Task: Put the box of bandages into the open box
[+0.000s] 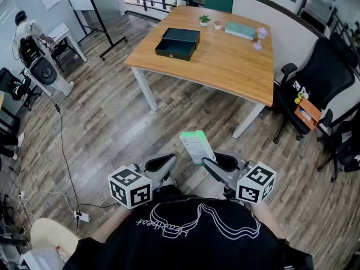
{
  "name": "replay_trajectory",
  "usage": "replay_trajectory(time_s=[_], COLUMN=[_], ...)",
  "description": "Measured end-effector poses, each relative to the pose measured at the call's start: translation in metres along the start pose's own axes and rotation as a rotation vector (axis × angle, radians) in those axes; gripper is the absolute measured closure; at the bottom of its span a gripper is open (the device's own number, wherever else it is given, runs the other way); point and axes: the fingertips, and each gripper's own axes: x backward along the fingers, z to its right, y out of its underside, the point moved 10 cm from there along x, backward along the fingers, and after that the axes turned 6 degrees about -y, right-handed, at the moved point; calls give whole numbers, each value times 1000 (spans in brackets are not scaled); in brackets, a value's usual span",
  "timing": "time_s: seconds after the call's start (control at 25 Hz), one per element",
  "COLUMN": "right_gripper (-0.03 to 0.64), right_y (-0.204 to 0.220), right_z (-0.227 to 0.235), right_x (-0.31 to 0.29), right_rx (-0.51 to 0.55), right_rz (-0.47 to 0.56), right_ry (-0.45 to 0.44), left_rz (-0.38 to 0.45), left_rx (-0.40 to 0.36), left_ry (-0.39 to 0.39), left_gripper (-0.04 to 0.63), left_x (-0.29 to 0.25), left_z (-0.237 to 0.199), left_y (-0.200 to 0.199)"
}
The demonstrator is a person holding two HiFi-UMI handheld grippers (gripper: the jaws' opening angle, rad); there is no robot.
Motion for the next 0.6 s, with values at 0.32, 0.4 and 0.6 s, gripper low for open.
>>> replay_trajectory(time_s=[0.32,0.4,0.6], right_gripper=[502,500,500], right_y=[6,7,7], right_z=[4,7,21], right_x=[8,3,-21], right_rx=[-19,-23,-42], right_rz=[18,14,-11], right_ry=[41,53,70], left_rz=[-16,-17,-27], left_rx=[6,10,44], left_ry=[18,26,33], left_gripper=[594,594,594], left_x=[-6,-8,-16], left_z=[-3,-9,-41], left_y=[1,0,-1])
